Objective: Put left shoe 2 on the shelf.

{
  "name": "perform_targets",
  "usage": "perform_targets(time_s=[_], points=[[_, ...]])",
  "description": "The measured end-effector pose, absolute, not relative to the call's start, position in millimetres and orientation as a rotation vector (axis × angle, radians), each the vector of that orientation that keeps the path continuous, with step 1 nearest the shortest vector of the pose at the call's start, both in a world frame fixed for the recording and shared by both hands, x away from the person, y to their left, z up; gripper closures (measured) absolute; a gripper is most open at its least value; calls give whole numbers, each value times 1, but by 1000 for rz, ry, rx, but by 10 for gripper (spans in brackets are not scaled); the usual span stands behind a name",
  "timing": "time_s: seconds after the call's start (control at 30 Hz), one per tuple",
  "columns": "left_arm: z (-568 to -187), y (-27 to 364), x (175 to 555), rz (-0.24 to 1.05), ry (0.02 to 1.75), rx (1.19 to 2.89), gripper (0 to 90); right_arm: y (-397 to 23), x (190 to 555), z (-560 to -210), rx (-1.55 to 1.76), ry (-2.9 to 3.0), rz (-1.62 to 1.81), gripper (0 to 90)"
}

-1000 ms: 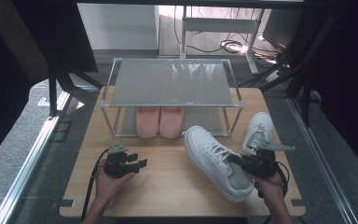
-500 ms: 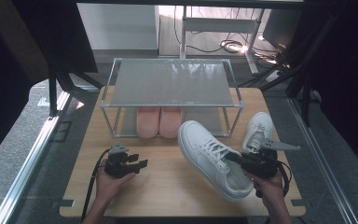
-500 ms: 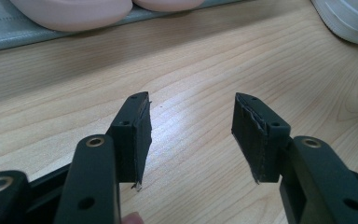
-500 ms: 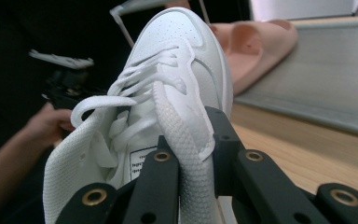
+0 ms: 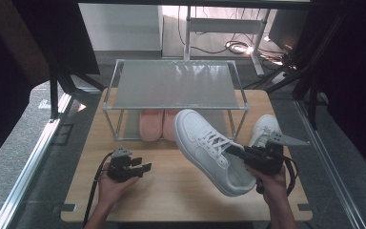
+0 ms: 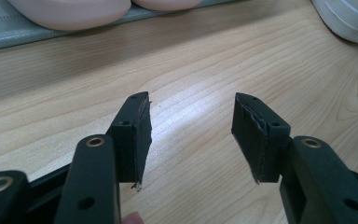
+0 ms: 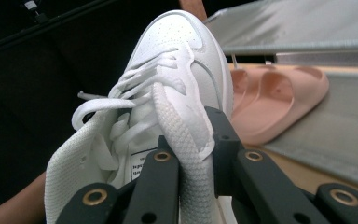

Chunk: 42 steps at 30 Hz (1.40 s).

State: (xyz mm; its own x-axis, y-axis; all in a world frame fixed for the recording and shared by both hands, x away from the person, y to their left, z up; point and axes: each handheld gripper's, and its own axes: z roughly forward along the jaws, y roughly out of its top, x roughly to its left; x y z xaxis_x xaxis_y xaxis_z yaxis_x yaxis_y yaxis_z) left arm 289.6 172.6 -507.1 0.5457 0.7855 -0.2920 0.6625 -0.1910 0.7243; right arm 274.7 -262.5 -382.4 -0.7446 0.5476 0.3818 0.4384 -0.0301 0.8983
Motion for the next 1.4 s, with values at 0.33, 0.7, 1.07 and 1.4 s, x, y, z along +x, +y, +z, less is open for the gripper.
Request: perform_targets(time_s=[0.33,0.7,1.07,1.4], points=[[-507,173,290,178,1177,1920,479,-258,293,-357,1072,2060,1934,831],[-509,173,290,176,1178,1924,480,-254,319,-332,1101,1986,1928,832],[-510,175,291,163,1179,1916,480,-234,354,-316,1143,1925,1894,832],[-509,178,292,169,1182,1905,480,-208,385,-307,1184,1903,1898,831]])
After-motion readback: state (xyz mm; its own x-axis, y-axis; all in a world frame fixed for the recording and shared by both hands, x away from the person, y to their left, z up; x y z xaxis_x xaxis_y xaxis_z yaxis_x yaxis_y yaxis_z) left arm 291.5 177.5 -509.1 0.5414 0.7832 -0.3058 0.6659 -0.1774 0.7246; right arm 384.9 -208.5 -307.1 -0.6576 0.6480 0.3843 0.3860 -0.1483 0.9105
